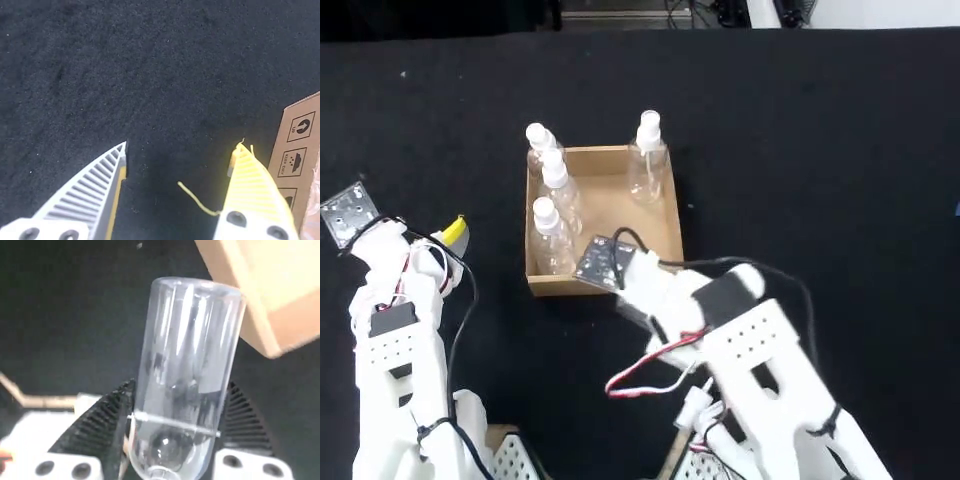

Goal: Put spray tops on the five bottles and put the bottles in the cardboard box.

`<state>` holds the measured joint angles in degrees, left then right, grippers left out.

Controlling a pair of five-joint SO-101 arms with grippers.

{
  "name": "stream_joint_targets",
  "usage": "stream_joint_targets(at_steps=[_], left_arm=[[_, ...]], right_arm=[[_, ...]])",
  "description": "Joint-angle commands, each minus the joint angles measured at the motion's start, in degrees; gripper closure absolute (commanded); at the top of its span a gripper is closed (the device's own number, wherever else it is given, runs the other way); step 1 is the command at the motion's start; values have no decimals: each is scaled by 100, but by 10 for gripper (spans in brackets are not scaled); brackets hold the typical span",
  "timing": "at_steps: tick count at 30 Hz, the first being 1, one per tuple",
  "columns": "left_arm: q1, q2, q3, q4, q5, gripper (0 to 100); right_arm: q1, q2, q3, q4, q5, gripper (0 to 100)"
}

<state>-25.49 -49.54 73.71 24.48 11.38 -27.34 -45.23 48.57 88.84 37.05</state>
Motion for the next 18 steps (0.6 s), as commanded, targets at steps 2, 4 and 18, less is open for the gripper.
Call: stream_joint_targets(at_steps=[2,4,18], left_arm=[[-48,-79,-119,-114,-9,693],[-48,-79,-110,-114,-9,693],[-48,-79,-110,-114,-9,693]], right_arm=[[862,-207,-743,914,1187,785],[1503,-207,-752,914,1477,785],[6444,866,-198,-2110,-782,783]])
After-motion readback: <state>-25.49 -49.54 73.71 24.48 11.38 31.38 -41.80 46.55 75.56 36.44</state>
